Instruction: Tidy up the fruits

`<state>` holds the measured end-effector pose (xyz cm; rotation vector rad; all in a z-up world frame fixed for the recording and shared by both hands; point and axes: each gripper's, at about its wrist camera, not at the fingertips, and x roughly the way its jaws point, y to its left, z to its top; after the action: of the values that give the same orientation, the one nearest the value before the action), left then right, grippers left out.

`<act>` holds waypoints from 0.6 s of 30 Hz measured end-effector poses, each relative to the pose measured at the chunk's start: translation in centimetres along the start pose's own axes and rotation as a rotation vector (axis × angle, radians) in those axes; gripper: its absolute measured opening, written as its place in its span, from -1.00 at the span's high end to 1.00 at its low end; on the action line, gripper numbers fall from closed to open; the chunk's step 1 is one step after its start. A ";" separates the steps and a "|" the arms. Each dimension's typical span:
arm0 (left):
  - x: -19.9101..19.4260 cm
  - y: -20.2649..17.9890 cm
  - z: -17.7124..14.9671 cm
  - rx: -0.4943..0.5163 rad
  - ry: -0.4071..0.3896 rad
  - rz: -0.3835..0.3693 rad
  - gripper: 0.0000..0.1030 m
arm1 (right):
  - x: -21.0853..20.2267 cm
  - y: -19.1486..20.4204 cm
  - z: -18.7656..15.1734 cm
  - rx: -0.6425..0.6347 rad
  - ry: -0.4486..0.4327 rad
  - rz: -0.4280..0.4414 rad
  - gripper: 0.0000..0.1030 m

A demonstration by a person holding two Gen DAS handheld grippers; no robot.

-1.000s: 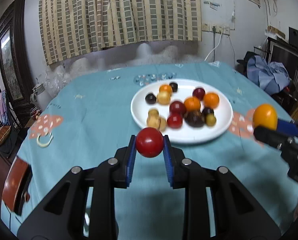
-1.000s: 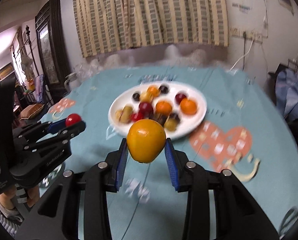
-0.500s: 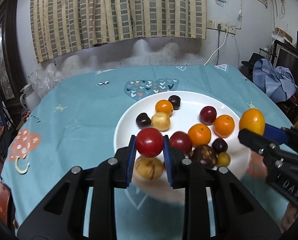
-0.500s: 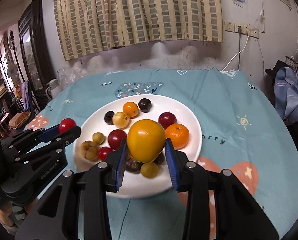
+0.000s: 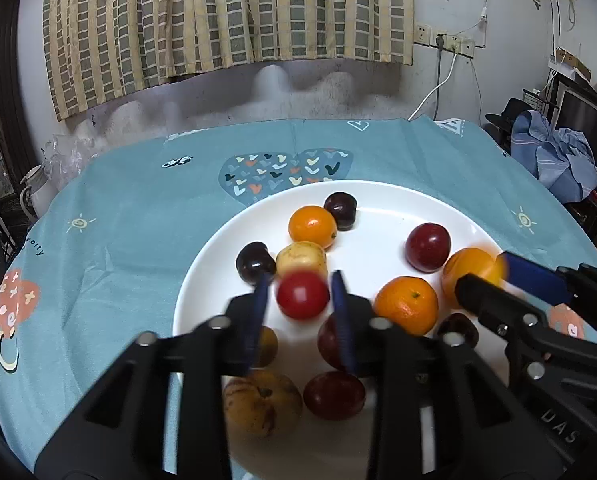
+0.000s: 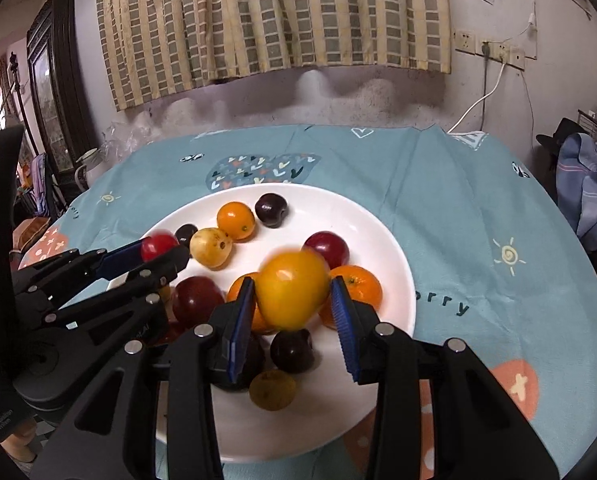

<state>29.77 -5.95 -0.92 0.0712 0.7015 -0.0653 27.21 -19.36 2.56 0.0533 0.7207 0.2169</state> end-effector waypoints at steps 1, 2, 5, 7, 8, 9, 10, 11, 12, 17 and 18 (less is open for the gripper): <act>0.0 0.0 0.0 -0.002 -0.003 0.008 0.04 | 0.0 0.0 0.0 -0.001 -0.008 -0.019 -0.08; 0.1 0.2 -0.1 -0.008 -0.006 0.015 -0.01 | -0.3 -0.2 -0.1 -0.007 -0.027 -0.045 -0.17; 0.1 0.9 -0.2 -0.038 0.005 -0.008 -0.20 | -0.9 -0.3 -0.1 -0.010 -0.042 -0.030 -0.20; -0.2 1.2 -0.3 -0.048 0.004 -0.009 -0.21 | -1.4 -0.3 0.1 -0.007 -0.052 -0.023 -0.20; -0.4 1.3 -0.3 -0.049 0.003 -0.008 -0.23 | -2.0 -0.2 0.2 -0.009 -0.060 -0.022 -0.20; -0.8 1.4 -0.3 -0.049 0.000 -0.003 -0.27 | -2.4 -0.2 0.3 -0.011 -0.068 -0.022 -0.20; -1.2 1.5 -0.4 -0.050 -0.004 0.004 -0.29 | -3.0 -0.1 0.3 -0.010 -0.077 -0.023 -0.20; -1.9 1.7 -0.6 -0.054 -0.009 0.013 -0.32 | -3.6 -0.1 0.4 -0.002 -0.086 -0.023 -0.20; -2.5 1.9 -0.7 -0.059 -0.011 0.015 -0.33 | -4.3 -0.1 0.5 0.006 -0.093 -0.018 -0.20; -7.5 3.2 -1.8 -0.088 -0.034 0.036 -0.39 | -9.2 0.9 0.1 0.031 -0.146 -0.003 -0.20; -8.8 3.4 -2.3 -0.100 -0.046 0.040 -0.47 | -10.0 1.2 -0.1 0.033 -0.155 0.001 -0.21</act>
<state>21.86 -2.01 3.19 -0.0116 0.6565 0.0066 19.61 -20.37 9.08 0.1008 0.5701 0.1991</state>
